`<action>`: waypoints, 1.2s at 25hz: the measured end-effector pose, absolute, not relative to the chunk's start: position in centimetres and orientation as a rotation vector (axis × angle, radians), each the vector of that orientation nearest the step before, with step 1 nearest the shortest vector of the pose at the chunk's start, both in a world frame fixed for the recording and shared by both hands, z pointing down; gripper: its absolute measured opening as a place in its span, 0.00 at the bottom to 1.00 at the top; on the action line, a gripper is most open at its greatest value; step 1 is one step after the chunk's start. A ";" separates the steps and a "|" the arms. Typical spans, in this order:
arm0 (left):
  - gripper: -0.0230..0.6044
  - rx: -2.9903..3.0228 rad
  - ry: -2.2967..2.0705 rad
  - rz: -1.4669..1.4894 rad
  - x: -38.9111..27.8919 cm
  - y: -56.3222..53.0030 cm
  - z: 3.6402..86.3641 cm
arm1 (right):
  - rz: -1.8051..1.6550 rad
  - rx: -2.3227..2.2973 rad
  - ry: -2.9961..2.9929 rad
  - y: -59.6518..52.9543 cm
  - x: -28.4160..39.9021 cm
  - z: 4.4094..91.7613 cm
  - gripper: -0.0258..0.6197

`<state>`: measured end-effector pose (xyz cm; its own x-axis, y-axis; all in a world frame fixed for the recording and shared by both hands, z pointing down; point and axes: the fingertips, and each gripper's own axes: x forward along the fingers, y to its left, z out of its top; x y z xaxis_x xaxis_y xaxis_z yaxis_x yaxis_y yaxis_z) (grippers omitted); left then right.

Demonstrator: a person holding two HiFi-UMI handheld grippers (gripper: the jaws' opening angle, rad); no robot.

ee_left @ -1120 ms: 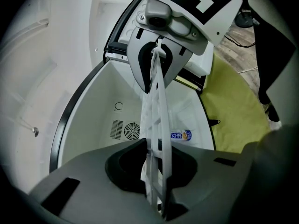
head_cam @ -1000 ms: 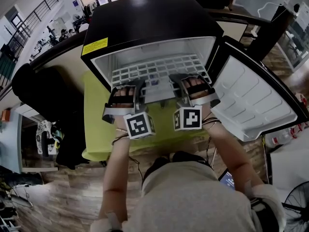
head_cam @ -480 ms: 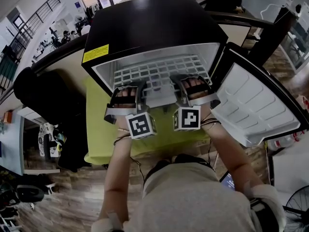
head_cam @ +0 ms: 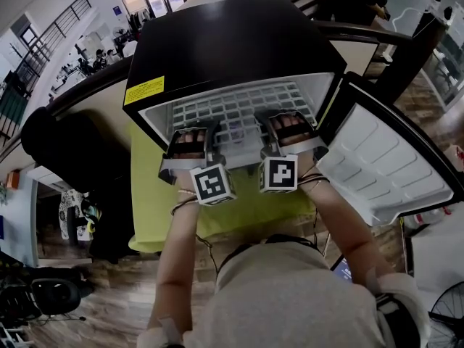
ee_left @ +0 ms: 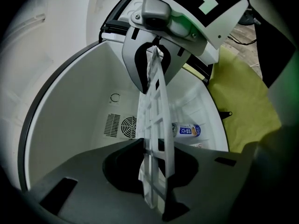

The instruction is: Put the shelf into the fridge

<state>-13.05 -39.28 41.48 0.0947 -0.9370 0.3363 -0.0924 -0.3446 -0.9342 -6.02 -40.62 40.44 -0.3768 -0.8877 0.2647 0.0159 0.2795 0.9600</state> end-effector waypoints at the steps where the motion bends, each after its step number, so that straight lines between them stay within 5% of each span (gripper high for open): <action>1: 0.14 -1.578 1.047 -1.350 -13.1 -39.6 41.5 | -1.236 0.816 -1.632 -40.9 -6.1 40.6 0.14; 13: 0.22 -1.625 1.039 -1.413 -13.2 -40.4 42.2 | -1.192 0.857 -1.649 -41.6 -6.8 41.0 0.16; 17: 0.28 -1.655 1.047 -1.441 -13.1 -39.6 42.5 | -1.154 0.797 -1.674 -40.7 -6.5 42.6 0.39; 30: 0.12 -1.664 1.121 -1.397 -12.5 -34.9 41.4 | -1.252 0.897 -1.700 -36.0 -5.0 39.5 0.23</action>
